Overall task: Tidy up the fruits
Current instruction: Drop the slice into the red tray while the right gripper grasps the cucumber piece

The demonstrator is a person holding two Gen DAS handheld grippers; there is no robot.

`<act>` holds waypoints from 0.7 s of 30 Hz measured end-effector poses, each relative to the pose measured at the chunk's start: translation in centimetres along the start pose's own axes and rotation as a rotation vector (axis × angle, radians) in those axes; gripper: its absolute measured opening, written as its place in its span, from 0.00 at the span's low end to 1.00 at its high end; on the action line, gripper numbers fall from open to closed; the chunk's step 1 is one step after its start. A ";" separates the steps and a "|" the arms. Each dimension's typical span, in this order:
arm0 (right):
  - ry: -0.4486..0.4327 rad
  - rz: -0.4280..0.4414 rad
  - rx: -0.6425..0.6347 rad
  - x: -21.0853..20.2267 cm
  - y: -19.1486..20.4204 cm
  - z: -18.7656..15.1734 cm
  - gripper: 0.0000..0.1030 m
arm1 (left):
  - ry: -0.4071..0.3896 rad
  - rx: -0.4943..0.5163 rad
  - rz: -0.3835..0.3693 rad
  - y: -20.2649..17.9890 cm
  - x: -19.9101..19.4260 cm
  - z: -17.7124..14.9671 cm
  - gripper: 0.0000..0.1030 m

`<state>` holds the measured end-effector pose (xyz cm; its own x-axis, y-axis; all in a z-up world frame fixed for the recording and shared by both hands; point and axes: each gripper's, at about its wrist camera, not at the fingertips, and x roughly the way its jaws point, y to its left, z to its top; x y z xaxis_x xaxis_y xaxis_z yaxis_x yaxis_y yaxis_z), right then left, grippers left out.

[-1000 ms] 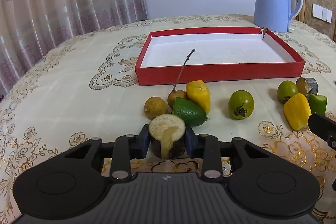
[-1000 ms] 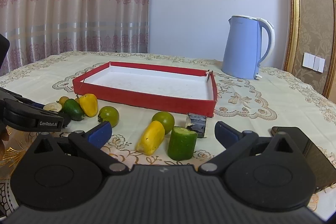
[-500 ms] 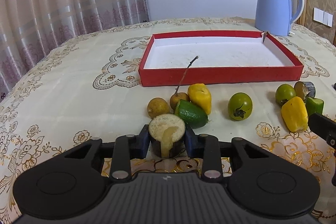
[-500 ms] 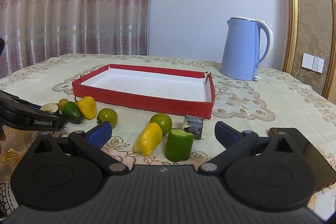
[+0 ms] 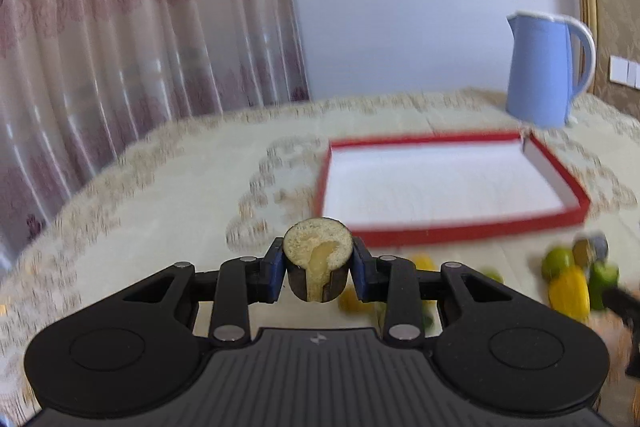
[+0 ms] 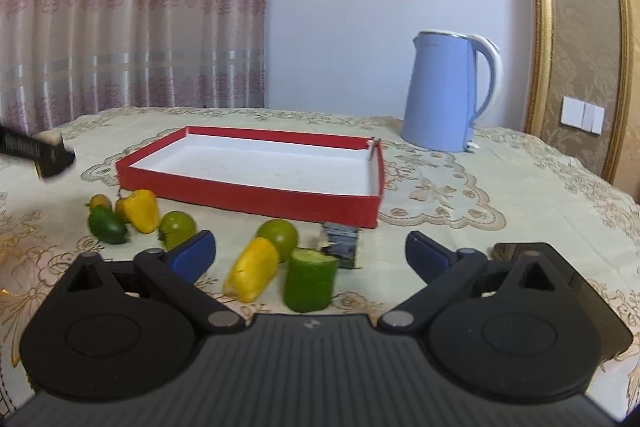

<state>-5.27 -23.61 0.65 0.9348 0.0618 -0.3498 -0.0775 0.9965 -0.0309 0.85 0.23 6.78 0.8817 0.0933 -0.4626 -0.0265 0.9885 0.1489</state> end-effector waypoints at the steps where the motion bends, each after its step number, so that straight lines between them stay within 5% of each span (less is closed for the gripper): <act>1: 0.000 -0.001 0.011 0.1 -0.3 0.0 0.93 | -0.010 0.005 0.003 -0.1 0.3 0.8 0.31; 8: 0.019 0.001 0.007 0.5 -0.8 -0.2 0.91 | -0.009 0.047 -0.016 -2.2 5.4 5.2 0.31; 11: 0.061 0.022 0.014 1.3 -1.0 -0.5 0.76 | 0.008 0.069 -0.030 -3.5 7.1 5.4 0.31; 13: 0.095 0.032 0.022 1.9 -1.2 -0.6 0.57 | -0.003 0.083 -0.061 -4.2 7.7 5.3 0.31; 21: 0.155 0.073 0.051 3.9 -1.2 -1.0 0.42 | 0.005 0.082 -0.148 -4.3 9.1 4.4 0.31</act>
<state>-1.89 -24.61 -1.58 0.8622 0.1287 -0.4899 -0.1217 0.9915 0.0462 11.03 -3.71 5.75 0.8707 -0.0516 -0.4890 0.1421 0.9785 0.1498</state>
